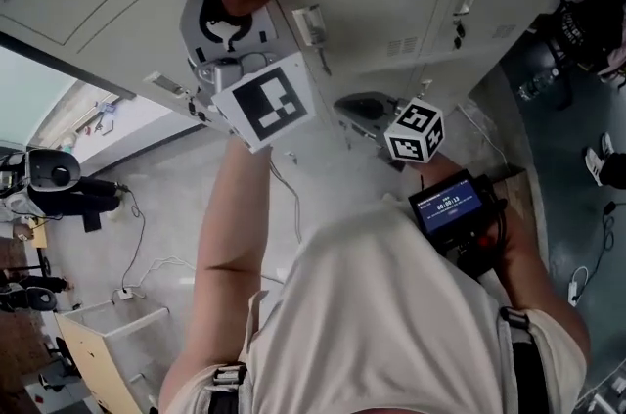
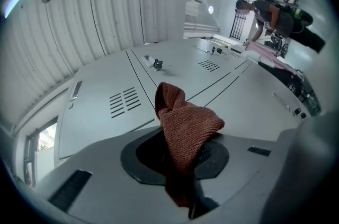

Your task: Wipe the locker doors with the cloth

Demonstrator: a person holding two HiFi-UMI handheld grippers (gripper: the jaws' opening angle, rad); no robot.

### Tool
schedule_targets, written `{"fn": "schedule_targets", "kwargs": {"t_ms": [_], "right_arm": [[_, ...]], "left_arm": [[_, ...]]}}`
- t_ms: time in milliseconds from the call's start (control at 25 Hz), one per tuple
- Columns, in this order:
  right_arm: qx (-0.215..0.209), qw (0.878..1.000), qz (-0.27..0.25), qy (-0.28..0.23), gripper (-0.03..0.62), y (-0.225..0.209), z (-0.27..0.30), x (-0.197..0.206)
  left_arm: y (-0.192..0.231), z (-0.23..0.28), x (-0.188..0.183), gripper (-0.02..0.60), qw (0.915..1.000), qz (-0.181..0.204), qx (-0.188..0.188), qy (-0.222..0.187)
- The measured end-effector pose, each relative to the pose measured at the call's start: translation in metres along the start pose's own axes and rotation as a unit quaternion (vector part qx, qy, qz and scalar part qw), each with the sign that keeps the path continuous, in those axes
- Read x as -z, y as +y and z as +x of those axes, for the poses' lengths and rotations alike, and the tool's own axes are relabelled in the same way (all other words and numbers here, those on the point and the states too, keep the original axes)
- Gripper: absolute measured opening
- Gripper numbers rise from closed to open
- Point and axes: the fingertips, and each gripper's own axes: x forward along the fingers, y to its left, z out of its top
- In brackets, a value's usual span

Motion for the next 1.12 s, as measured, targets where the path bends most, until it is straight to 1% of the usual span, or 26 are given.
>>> {"fn": "schedule_targets", "kwargs": {"t_ms": [40,80,160,240,320,440,520,640,720,800,840,880,920,1000,1040,1120], "right_arm": [[0.003,1.000,0.005,0.003,0.018,0.001,-0.006,0.006],[0.007,1.000,0.010,0.007,0.018,0.002,-0.011,0.010],[0.011,1.000,0.014,0.010,0.018,0.003,-0.013,0.013],[0.007,1.000,0.013,0.008,0.018,0.006,-0.005,0.009],[0.001,1.000,0.010,0.007,0.018,0.007,0.001,0.006],[-0.001,1.000,0.008,0.006,0.018,0.005,0.004,0.003],[0.000,1.000,0.008,0.008,0.018,0.005,0.003,0.004],[0.003,1.000,0.007,0.013,0.018,0.005,0.000,0.008],[0.004,1.000,0.007,0.016,0.018,0.005,0.001,0.009],[0.004,1.000,0.008,0.017,0.018,0.004,0.001,0.011],[0.004,1.000,0.009,0.018,0.018,0.004,0.002,0.012],[0.003,1.000,0.009,0.019,0.018,0.005,0.002,0.012],[0.002,1.000,0.010,0.019,0.018,0.008,0.004,0.012],[-0.001,1.000,0.010,0.021,0.018,0.019,0.009,0.013],[-0.003,1.000,0.010,0.022,0.018,0.023,0.011,0.013],[-0.006,1.000,0.011,0.024,0.018,0.029,0.014,0.015]], "left_arm": [[0.001,-0.001,-0.003,0.074,1.0000,0.008,-0.004,0.001],[0.003,-0.002,-0.004,0.074,0.9999,0.006,-0.008,0.001],[0.013,-0.002,-0.004,0.074,0.9995,-0.014,-0.023,-0.014],[0.029,-0.002,-0.001,0.074,0.9988,-0.023,-0.038,-0.022],[0.049,-0.004,0.007,0.074,0.9980,-0.029,-0.053,-0.020],[0.082,-0.011,0.027,0.074,0.9952,-0.043,-0.086,-0.016],[0.103,-0.022,0.048,0.074,0.9934,-0.036,-0.109,-0.005],[0.135,-0.042,0.089,0.074,0.9896,-0.032,-0.138,0.026],[0.160,-0.051,0.112,0.074,0.9873,-0.018,-0.152,0.043],[0.185,-0.058,0.127,0.074,0.9849,0.006,-0.166,0.049],[0.198,-0.061,0.134,0.074,0.9832,0.012,-0.175,0.051],[0.212,-0.065,0.140,0.074,0.9811,0.010,-0.186,0.052],[0.225,-0.070,0.147,0.074,0.9791,0.000,-0.197,0.052],[0.245,-0.082,0.156,0.074,0.9755,-0.034,-0.211,0.052],[0.247,-0.087,0.160,0.074,0.9744,-0.049,-0.213,0.052],[0.237,-0.093,0.168,0.074,0.9742,-0.065,-0.210,0.051]]}}
